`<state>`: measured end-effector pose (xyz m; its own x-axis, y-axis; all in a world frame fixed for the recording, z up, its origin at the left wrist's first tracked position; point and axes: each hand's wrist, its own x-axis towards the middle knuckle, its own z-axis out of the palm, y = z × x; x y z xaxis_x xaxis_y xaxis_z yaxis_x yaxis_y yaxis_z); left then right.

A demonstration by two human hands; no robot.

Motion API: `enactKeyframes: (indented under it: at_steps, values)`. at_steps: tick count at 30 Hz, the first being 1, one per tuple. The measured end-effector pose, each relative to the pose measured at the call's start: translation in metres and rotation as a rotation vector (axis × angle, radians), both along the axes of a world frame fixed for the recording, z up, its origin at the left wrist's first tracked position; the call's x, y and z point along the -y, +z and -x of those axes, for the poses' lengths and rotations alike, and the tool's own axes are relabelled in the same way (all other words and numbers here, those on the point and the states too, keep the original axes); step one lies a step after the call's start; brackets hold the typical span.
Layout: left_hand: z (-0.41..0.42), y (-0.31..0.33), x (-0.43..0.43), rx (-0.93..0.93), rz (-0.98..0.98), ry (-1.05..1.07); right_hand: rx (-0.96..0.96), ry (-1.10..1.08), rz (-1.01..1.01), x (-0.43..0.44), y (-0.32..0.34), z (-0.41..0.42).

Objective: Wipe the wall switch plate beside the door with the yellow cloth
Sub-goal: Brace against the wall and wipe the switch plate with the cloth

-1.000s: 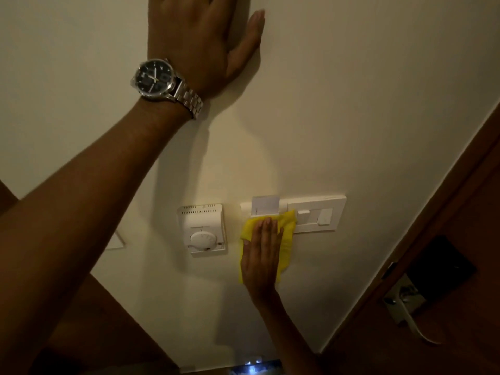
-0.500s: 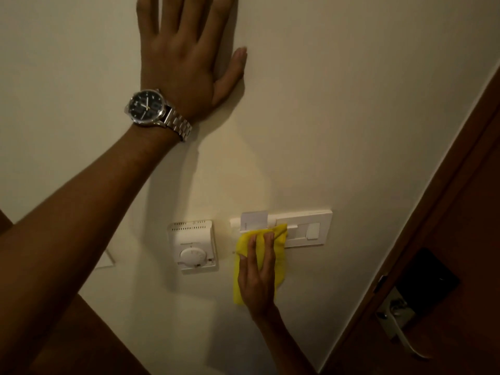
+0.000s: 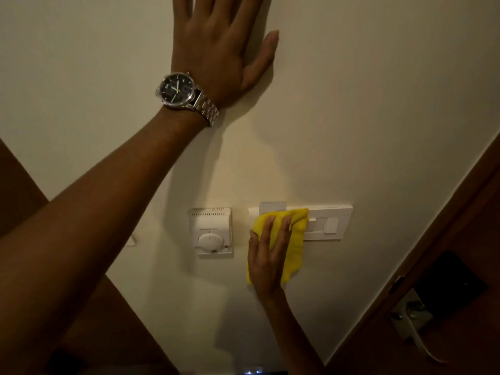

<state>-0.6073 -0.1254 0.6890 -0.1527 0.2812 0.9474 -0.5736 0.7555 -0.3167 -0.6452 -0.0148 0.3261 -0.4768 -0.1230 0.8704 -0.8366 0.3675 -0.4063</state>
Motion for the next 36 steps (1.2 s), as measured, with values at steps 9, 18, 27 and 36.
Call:
enactKeyframes:
  at_steps: [9,18,27,36]
  values:
    - [0.001,0.0,0.002,-0.051,0.071,0.012,-0.065,-0.044,-0.005,0.019,-0.011,0.003]
    - [0.002,0.0,0.002,-0.059,0.091,-0.021,-0.082,-0.032,-0.052,0.009,-0.034,0.003]
    - [0.001,0.001,0.006,-0.061,0.1,-0.011,-0.006,0.011,-0.009,0.019,-0.016,-0.007]
    - [0.002,0.0,0.006,-0.032,0.051,-0.011,0.079,0.038,-0.017,0.004,0.004,-0.004]
